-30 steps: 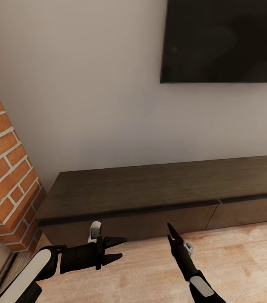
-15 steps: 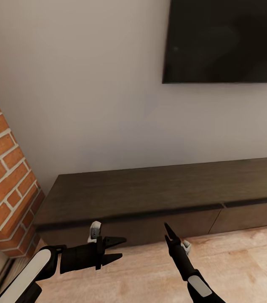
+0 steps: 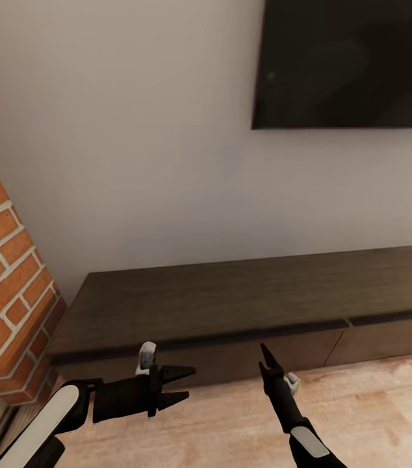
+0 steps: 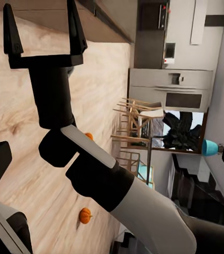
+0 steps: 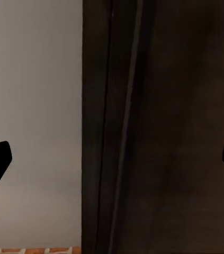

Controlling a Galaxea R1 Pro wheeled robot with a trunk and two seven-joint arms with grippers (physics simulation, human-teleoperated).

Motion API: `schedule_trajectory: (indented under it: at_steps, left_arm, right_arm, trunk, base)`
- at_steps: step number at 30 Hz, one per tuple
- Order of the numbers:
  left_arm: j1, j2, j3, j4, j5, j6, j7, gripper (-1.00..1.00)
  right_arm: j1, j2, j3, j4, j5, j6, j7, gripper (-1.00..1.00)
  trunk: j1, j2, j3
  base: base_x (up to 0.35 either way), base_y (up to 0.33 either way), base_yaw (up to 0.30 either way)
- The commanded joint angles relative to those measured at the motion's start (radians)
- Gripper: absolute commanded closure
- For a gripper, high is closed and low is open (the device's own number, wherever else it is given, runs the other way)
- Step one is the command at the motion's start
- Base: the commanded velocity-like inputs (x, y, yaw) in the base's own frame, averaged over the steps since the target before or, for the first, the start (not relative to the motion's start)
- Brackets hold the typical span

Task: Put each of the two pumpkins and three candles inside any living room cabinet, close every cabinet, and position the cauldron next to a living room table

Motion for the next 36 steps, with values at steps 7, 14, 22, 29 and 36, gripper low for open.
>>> schedule_trajectory:
  at_steps: [7,14,22,29,36]
  left_arm:
    - [-0.001,0.002,0.000,0.000,0.004,0.001,0.002,-1.00]
    - [-0.001,0.002,0.001,-0.001,0.004,0.001,0.002,-1.00]
    - [-0.001,0.002,0.002,-0.001,0.004,0.001,0.002,-1.00]
    - [-0.001,0.002,0.005,-0.001,0.004,0.001,0.001,-1.00]
    - [-0.001,0.004,0.009,-0.001,0.004,0.001,0.000,-1.00]
  right_arm:
    - [-0.001,0.000,-0.004,0.006,-0.004,0.005,0.002,-1.00]
    - [-0.001,-0.001,-0.005,0.008,-0.004,0.006,0.002,-1.00]
    - [-0.001,-0.001,-0.005,0.009,-0.004,0.007,0.002,-1.00]
    - [-0.001,-0.001,-0.007,0.012,-0.023,0.005,-0.027,-1.00]
    - [-0.001,-0.001,-0.006,0.013,-0.059,0.004,-0.037,-1.00]
  trunk:
    - [0.000,0.000,-0.001]
    - [0.000,0.000,-0.001]
    - [0.000,0.000,-0.001]
    - [0.000,0.000,-0.001]
    - [0.000,0.000,-0.001]
  base:
    - [0.065,0.000,0.000]
    - [0.067,0.000,0.000]
    - [0.071,0.000,0.000]
    - [0.080,0.000,0.000]
    - [0.006,0.000,0.000]
